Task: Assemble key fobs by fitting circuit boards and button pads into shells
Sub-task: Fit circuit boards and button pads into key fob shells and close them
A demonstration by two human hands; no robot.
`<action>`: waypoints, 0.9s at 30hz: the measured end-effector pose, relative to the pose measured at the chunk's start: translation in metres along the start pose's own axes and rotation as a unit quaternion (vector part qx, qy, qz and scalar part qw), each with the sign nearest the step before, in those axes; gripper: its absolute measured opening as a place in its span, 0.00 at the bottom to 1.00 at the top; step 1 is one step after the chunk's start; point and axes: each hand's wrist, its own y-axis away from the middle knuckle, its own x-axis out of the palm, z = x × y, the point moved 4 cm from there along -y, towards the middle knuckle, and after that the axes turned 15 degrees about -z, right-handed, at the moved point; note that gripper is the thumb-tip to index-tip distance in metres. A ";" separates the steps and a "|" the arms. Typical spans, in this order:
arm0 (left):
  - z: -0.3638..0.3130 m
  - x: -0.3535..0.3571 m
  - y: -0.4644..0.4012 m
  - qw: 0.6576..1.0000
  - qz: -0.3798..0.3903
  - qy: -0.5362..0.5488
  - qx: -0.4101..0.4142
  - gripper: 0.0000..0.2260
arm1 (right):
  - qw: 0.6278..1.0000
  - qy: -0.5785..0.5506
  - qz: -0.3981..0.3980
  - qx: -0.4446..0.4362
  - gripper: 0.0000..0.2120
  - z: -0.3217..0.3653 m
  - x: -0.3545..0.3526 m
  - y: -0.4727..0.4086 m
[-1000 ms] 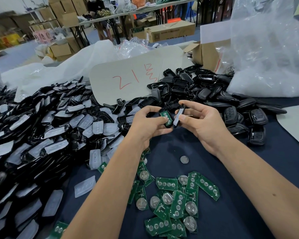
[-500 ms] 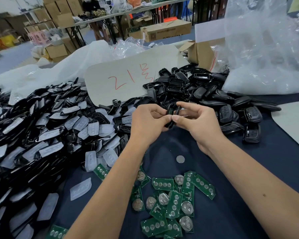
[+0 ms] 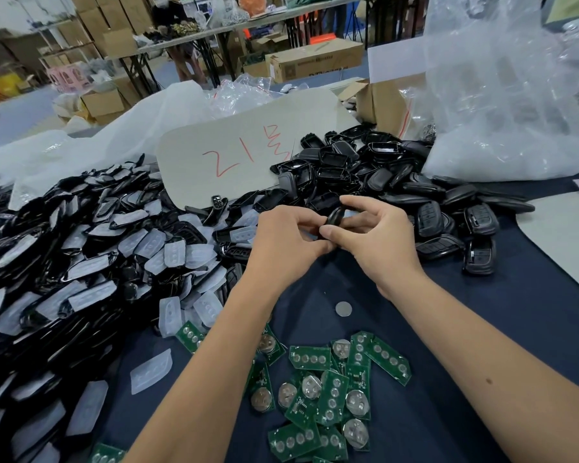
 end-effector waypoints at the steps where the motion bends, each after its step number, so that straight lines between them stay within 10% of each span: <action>1: 0.001 0.000 -0.001 1.000 -0.001 0.002 -0.002 0.12 | 1.000 0.009 0.001 -0.011 0.24 0.002 -0.001 0.001; 10: 0.009 -0.010 -0.006 0.999 0.038 0.008 0.000 0.24 | 0.985 0.070 0.123 -0.097 0.13 0.014 -0.003 -0.001; 27: 0.018 -0.012 -0.006 0.998 0.012 0.050 0.027 0.09 | 0.983 0.032 0.164 -0.076 0.12 0.009 -0.008 -0.006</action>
